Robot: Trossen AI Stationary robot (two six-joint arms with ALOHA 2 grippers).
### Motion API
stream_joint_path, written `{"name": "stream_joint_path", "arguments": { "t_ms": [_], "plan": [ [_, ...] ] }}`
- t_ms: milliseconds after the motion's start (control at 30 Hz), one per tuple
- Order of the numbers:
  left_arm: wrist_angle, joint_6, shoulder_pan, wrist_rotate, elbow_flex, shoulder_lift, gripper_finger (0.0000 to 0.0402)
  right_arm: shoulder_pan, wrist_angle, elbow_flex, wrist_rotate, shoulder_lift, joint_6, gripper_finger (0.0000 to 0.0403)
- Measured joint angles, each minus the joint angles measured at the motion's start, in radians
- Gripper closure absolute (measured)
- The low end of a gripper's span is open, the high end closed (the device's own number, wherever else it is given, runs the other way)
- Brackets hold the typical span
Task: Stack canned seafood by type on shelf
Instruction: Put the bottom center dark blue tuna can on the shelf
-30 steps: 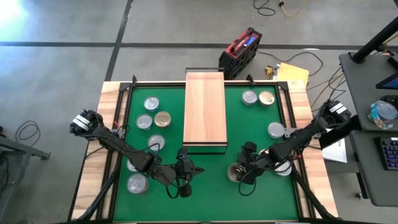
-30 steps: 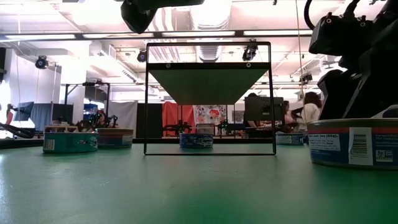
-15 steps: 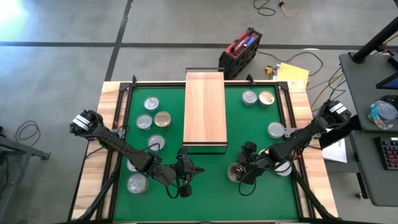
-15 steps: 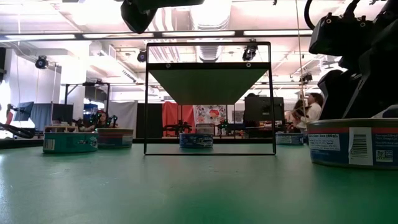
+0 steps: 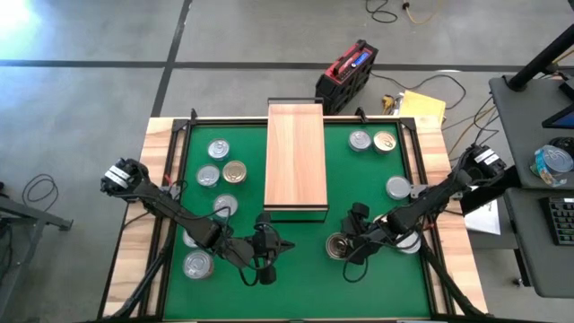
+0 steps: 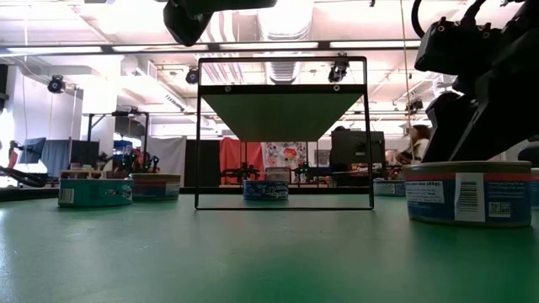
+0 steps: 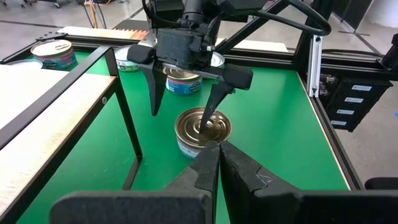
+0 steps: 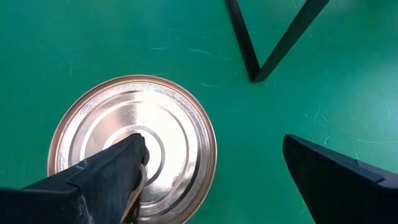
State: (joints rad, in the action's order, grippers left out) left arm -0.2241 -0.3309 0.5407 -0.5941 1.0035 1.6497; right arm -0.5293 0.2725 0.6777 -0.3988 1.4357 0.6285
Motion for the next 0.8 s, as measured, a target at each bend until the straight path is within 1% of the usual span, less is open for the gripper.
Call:
{"name": "stream_joint_path", "arguments": {
  "t_ms": [500,667,800],
  "plan": [
    [-0.019,0.007,-0.014,-0.002,0.0,0.0,0.0401,0.0,-0.011,0.0,-0.025,0.0,-0.012,0.0023],
    [-0.019,-0.005,-0.015,-0.049,0.0,0.0,0.0401,0.0,-0.02,0.0,-0.029,0.0,-0.014,0.0023],
    [-0.02,0.009,-0.018,-0.053,0.0,0.0,0.0401,0.0,-0.021,0.0,-0.029,0.0,-0.019,0.0023]
  ]
}}
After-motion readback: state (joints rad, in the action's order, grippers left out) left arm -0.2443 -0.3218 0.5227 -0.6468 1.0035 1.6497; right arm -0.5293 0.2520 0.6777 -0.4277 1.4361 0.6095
